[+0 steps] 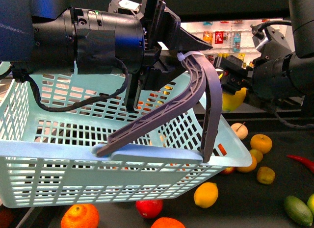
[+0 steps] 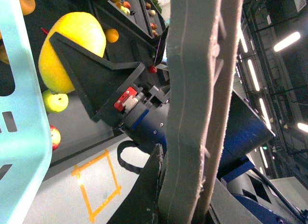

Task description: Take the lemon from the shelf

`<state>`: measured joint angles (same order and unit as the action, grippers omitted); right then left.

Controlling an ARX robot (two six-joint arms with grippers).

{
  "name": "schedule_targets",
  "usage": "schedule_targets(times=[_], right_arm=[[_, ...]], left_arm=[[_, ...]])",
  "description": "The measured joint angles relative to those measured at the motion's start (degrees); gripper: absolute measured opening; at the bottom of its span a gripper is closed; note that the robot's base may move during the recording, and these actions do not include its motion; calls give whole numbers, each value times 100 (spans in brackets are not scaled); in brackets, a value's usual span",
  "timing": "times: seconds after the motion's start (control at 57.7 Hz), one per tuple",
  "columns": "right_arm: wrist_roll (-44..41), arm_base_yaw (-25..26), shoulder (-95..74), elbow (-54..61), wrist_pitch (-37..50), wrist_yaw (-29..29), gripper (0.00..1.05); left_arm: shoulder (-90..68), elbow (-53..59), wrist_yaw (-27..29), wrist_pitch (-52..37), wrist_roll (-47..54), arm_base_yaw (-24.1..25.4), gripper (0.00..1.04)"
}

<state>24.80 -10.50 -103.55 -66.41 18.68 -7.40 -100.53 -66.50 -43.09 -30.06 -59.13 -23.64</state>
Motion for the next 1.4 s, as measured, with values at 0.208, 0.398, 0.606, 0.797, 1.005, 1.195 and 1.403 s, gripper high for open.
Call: schedule_targets(times=[0.208, 0.398, 0.606, 0.797, 1.005, 1.195, 1.403], right_arm=[[2, -302, 0, 120, 50, -109, 50], [-24, -485, -24, 136, 92, -122, 66], [-24, -525, -46, 136, 175, -131, 94], [-20, -431, -44, 136, 201, -168, 102], [-22, -22, 175, 136, 201, -278, 102], [-37, 743, 380, 142, 306, -356, 102], [-20, 1545, -48, 144, 332, -295, 102]], left_arm=[[0, 0, 0, 0, 0, 0, 10], [0, 0, 0, 0, 0, 0, 10], [0, 0, 2, 2, 0, 0, 10], [0, 0, 4, 13, -9, 0, 10], [0, 0, -4, 13, -4, 0, 10], [0, 0, -2, 13, -4, 0, 10], [0, 0, 4, 13, 2, 0, 10]])
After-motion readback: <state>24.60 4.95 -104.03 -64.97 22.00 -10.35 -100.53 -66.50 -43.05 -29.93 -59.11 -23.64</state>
